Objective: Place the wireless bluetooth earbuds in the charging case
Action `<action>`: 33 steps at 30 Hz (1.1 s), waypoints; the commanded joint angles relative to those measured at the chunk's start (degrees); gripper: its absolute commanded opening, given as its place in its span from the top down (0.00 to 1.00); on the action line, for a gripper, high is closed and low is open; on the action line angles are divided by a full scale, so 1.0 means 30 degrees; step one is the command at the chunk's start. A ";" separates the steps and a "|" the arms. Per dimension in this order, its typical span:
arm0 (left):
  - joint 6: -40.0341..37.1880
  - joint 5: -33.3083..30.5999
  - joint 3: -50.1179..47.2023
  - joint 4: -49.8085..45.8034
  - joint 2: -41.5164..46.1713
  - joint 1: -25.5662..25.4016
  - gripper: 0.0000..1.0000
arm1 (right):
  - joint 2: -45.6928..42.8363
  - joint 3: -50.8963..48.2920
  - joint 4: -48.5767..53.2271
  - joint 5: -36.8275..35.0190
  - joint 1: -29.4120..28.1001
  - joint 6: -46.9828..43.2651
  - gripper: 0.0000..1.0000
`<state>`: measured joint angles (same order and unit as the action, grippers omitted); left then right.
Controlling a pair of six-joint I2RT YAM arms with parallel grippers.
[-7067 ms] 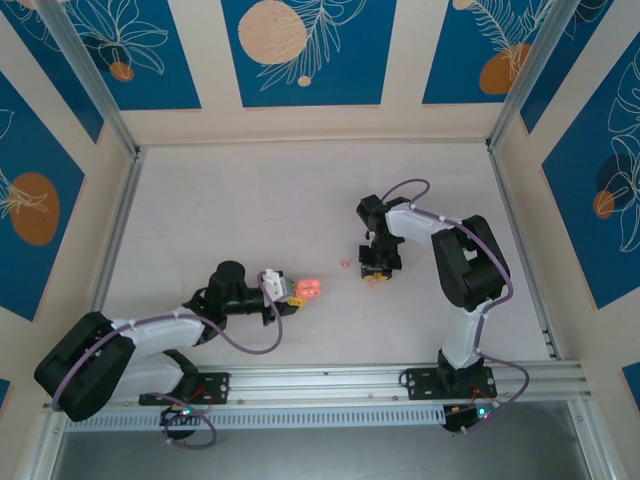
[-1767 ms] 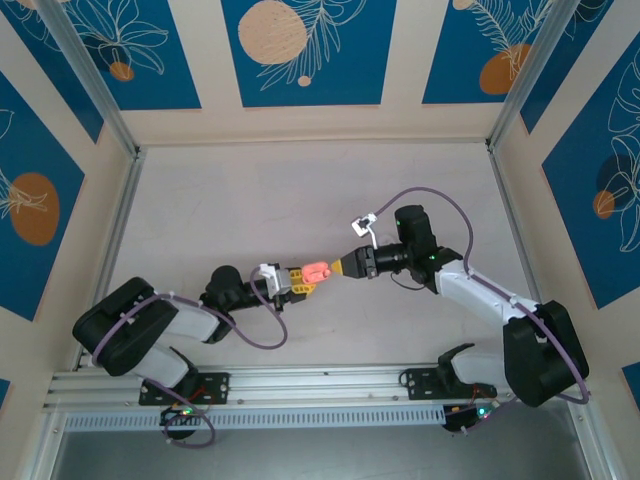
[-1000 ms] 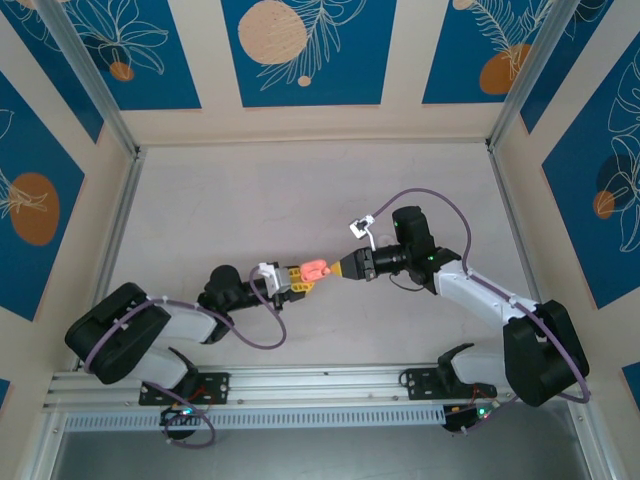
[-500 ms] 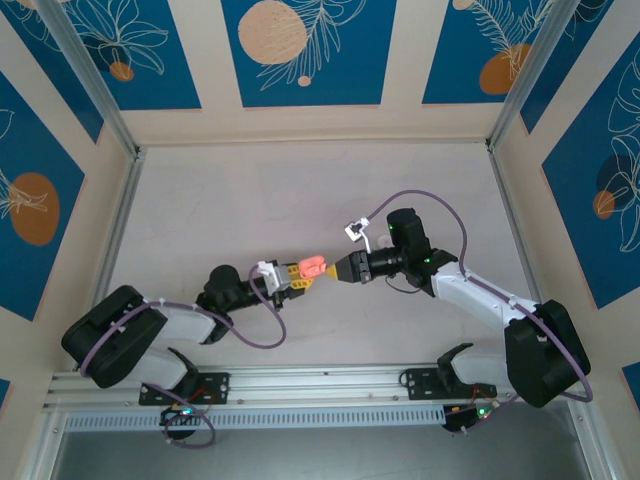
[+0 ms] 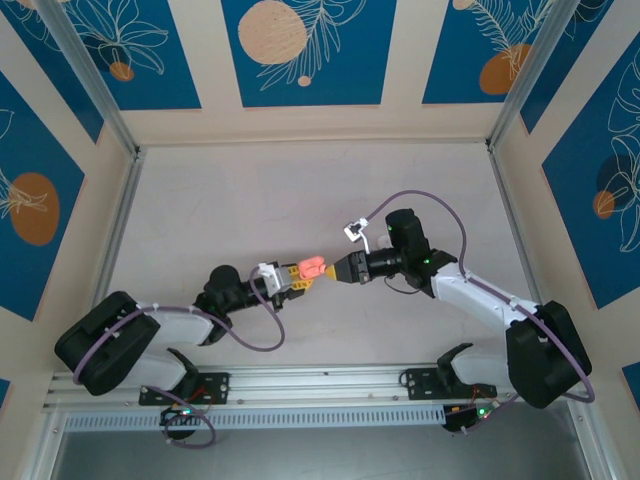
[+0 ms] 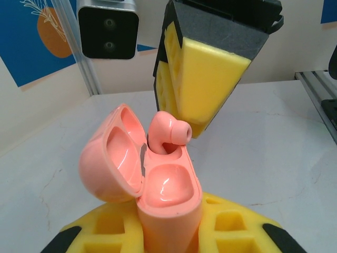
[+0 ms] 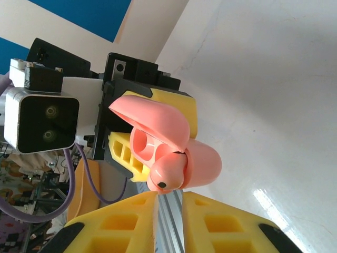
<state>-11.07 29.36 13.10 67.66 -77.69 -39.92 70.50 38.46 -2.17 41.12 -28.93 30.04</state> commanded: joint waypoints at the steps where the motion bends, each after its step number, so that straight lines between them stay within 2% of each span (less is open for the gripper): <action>1: -0.0459 -0.0254 -0.0030 -0.0145 0.0419 -0.0202 0.89 | -0.1043 0.0107 0.0925 -0.0441 0.0017 -0.0234 0.79; 7: -0.0530 -0.0219 -0.0025 -0.0379 0.0634 -0.0228 0.88 | -0.2775 -0.0210 0.2151 -0.2105 -0.0231 -0.0696 0.76; 10: -0.0557 -0.0193 -0.0003 -0.0431 0.0671 -0.0228 0.89 | -0.3225 -0.0927 0.0633 -0.2458 -0.0573 0.0191 0.76; 18: -0.0591 -0.0094 0.0114 -0.0669 0.0702 -0.0228 0.88 | -0.2564 -0.1916 -0.2979 -0.2688 -0.1682 0.2432 0.78; 33: -0.0689 -0.0061 0.0291 -0.1045 0.0907 -0.0228 0.88 | -0.1712 -0.1805 -0.3472 -0.3019 -0.1930 0.2263 0.79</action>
<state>-12.16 28.82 13.10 64.88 -76.53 -40.05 64.75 33.19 -11.64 32.67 -34.50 36.53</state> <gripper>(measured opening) 0.188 0.212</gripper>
